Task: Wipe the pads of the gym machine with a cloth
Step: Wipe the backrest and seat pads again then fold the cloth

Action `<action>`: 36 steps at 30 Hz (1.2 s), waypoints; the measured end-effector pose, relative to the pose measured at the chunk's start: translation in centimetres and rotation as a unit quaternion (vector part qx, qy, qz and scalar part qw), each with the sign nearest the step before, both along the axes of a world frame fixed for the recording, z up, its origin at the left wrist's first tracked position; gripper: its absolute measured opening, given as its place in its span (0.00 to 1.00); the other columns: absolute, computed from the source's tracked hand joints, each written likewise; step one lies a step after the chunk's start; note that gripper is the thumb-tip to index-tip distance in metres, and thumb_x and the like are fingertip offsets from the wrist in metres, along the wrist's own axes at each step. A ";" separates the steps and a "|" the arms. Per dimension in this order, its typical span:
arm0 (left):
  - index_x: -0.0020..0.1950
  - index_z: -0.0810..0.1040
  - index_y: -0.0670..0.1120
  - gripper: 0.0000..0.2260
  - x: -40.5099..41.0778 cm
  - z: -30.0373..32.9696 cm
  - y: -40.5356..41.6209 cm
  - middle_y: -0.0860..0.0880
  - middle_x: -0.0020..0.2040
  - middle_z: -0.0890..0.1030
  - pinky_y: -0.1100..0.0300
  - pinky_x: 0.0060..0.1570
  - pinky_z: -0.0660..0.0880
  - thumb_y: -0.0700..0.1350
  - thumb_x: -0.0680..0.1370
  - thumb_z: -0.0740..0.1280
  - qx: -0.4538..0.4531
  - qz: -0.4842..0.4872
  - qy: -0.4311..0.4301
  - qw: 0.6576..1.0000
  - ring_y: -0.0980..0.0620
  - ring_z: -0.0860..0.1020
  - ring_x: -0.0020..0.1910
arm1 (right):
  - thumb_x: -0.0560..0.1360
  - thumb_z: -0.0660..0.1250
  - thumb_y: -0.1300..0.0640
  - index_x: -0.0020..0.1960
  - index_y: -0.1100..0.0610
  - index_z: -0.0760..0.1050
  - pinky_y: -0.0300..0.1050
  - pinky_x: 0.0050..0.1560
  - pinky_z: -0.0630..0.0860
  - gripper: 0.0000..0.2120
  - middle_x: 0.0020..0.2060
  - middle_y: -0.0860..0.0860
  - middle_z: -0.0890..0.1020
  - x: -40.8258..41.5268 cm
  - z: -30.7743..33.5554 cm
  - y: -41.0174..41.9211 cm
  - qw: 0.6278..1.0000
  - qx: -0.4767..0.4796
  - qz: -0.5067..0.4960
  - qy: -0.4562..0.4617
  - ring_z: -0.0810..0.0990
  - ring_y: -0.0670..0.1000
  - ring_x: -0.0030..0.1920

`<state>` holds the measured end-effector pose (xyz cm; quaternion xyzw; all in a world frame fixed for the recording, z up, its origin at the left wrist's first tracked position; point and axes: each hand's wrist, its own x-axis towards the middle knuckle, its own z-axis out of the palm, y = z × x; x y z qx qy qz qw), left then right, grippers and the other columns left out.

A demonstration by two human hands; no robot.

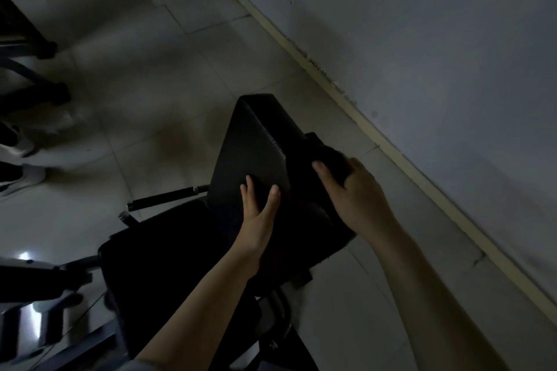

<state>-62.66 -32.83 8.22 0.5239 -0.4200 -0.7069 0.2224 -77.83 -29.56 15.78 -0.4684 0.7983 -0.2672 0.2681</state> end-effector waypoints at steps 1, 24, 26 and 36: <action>0.72 0.42 0.70 0.43 0.1 0.0 0.0 0.65 0.76 0.38 0.47 0.74 0.56 0.72 0.64 0.62 0.001 0.000 -0.001 1.000 0.54 0.49 0.77 | 0.76 0.56 0.39 0.68 0.48 0.68 0.42 0.44 0.74 0.23 0.51 0.49 0.74 0.3 0.0 1.9 0.999 -0.019 -0.022 -0.019 0.77 0.50 0.48; 0.76 0.55 0.58 0.25 3.5 -9.5 2.9 0.47 0.76 0.60 0.49 0.71 0.63 0.57 0.80 0.57 0.148 0.134 0.027 0.980 0.45 0.64 0.72 | 0.78 0.56 0.55 0.76 0.60 0.55 0.55 0.75 0.46 0.28 0.76 0.57 0.52 8.9 -1.8 -12.1 0.657 0.098 0.435 0.609 0.52 0.59 0.75; 0.75 0.54 0.62 0.31 3.6 -10.9 2.9 0.47 0.77 0.56 0.46 0.73 0.58 0.67 0.74 0.58 0.161 0.127 0.032 0.978 0.45 0.58 0.75 | 0.78 0.54 0.57 0.76 0.60 0.52 0.55 0.73 0.51 0.28 0.76 0.58 0.49 8.5 -2.8 -5.3 0.647 0.116 0.516 0.549 0.55 0.60 0.74; 0.76 0.61 0.51 0.23 5.9 -13.9 5.5 0.49 0.74 0.64 0.54 0.69 0.61 0.55 0.81 0.55 0.242 0.241 0.105 0.934 0.48 0.64 0.72 | 0.80 0.51 0.57 0.77 0.50 0.45 0.47 0.52 0.69 0.28 0.77 0.53 0.40 10.9 -4.2 -9.9 0.575 0.215 0.543 0.573 0.66 0.56 0.69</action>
